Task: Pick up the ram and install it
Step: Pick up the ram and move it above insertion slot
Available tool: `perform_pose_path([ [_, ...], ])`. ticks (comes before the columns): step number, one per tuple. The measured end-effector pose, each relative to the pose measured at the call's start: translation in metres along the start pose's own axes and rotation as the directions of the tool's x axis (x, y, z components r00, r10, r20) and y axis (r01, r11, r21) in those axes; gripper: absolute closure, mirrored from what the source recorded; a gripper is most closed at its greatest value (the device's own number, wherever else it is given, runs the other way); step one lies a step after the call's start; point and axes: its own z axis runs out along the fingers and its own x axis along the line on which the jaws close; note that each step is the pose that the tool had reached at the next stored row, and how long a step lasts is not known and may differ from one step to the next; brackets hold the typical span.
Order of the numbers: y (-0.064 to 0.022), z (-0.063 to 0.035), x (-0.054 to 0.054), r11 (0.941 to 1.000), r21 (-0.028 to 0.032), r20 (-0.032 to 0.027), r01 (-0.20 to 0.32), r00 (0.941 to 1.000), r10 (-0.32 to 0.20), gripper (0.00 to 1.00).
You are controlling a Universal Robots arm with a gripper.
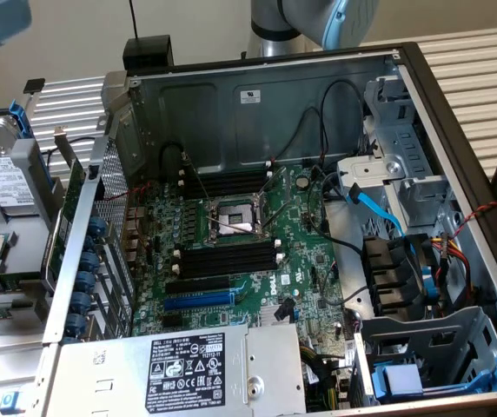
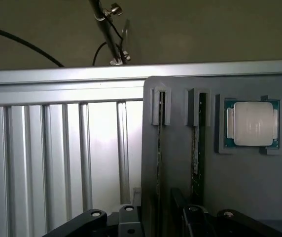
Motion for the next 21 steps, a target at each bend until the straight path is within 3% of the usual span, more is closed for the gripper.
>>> perform_pose_path([
  [8, -0.0002, 0.0086, 0.000, 1.0000, -0.0055, 0.0032, 0.001, 1.0000, -0.001, 0.64],
  [15, 0.0000, 0.0144, 0.000, 0.9999, -0.0151, 0.0054, 0.001, 1.0000, -0.001, 0.64],
  [17, 0.0002, 0.0154, 0.000, 0.9999, -0.0167, 0.0065, 0.001, 1.0000, -0.001, 0.66],
  [19, 0.0003, 0.0161, 0.000, 0.9998, -0.0185, 0.0075, 0.001, 1.0000, -0.001, 0.78],
  [21, 0.0004, 0.0162, 0.000, 0.9998, -0.0201, 0.0080, 0.001, 1.0000, -0.001, 0.84],
])
